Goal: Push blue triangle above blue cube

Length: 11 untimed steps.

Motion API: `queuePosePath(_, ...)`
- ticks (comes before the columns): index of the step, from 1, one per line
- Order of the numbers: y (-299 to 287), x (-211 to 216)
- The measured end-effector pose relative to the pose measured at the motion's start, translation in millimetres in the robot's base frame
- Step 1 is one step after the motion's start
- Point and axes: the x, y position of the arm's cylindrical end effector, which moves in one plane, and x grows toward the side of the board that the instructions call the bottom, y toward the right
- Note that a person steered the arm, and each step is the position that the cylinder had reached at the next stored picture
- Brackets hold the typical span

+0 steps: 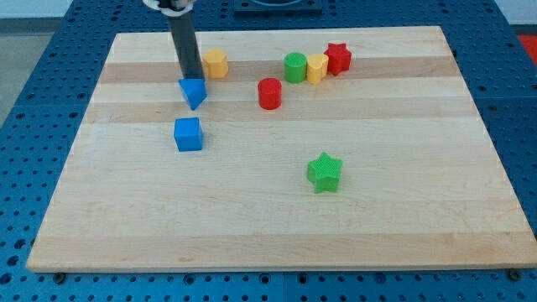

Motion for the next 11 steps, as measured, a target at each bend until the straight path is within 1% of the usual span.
queuePosePath(1, -12.4, 14.6)
queuePosePath(3, -18.4, 50.4)
queuePosePath(6, -17.7, 59.4)
queuePosePath(8, -10.0, 44.9)
queuePosePath(11, 5.0, 86.2)
